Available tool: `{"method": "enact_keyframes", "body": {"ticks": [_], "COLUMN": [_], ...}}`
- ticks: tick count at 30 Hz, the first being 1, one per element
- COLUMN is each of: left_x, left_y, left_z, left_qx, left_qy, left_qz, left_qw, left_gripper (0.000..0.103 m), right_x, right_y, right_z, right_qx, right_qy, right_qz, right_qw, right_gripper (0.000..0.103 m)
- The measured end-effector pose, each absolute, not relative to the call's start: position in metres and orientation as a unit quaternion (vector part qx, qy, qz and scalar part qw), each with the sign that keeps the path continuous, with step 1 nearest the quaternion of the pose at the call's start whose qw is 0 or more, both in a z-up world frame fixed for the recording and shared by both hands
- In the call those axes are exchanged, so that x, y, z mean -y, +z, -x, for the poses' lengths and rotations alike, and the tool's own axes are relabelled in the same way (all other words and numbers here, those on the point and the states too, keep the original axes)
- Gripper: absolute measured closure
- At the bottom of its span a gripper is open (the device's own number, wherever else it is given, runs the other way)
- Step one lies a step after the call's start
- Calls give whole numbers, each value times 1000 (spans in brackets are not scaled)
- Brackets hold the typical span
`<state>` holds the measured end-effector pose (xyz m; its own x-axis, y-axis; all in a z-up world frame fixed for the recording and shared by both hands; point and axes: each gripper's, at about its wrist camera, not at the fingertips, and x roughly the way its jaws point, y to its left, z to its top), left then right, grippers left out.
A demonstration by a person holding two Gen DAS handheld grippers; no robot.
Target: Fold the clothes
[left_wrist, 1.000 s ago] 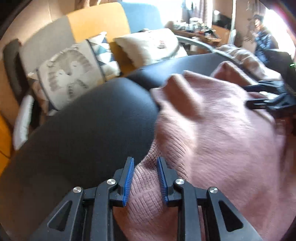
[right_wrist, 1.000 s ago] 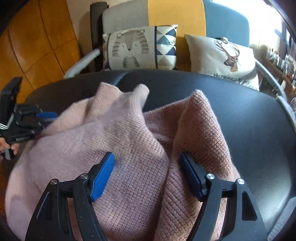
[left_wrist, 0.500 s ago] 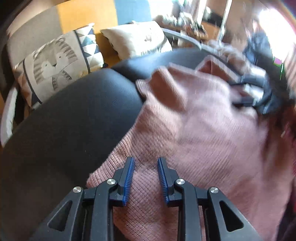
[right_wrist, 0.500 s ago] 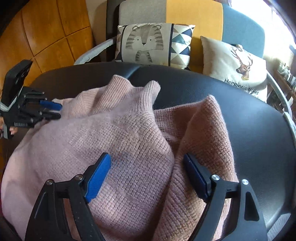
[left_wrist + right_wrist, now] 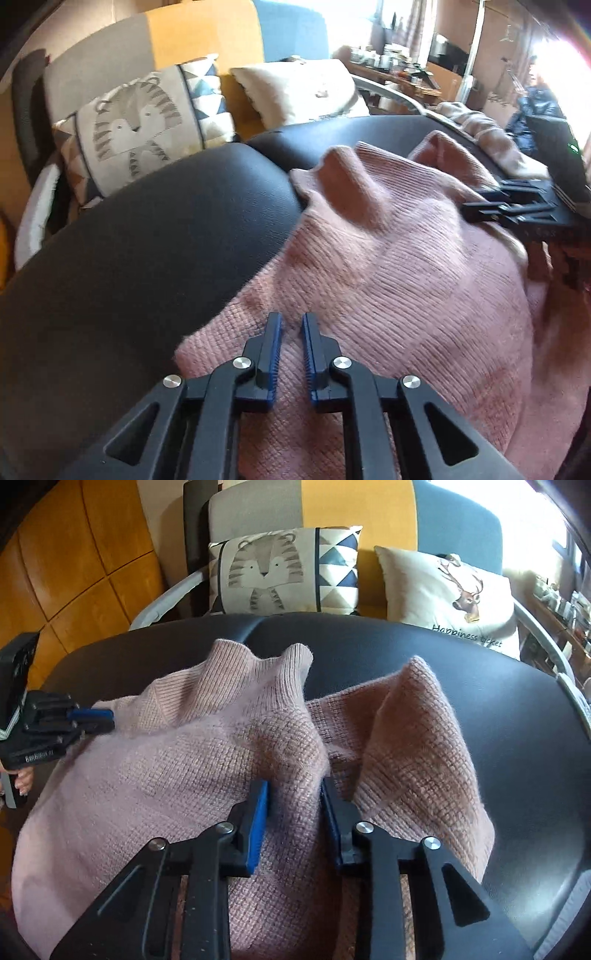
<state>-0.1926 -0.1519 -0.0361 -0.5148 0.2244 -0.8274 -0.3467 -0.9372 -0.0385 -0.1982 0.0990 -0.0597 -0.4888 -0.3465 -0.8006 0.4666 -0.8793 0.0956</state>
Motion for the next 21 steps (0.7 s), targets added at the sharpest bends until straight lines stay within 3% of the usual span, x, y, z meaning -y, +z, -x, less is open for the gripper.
{"method": "enact_keyframes", "body": {"ticks": [1,3,9,13,15,16,21], "left_x": [153,152,137,141,143,145,163], "left_y": [-33,-29,-39,-40,-41,-42,-45], "left_z": [195,199,205,214,218,219,224], "left_qx": [-71,-89,-154,-138,-137,-134,-56], "left_qy": [872,877,850,846,851,853,852], "left_qz": [459,451,474,487,484,484,497], "left_qw": [153,138,172,170,152,145,152], "left_gripper": [91,79,77,70,49,45,45], "right_x": [-99,-99,-106,-102,-102,-103,-107], "right_y": [-60,-62,-66,-67,-67,-67,-68], "right_z": [196,194,194,191,191,191,195], "right_qx": [-69,-68,-48,-60,-61,-59,-47], "right_qy": [-863,-866,-869,-875,-877,-877,-877], "right_qz": [-443,-438,-430,-420,-418,-417,-418], "right_qw": [235,231,239,233,231,231,232], "right_gripper": [74,74,70,66,64,64,61]}}
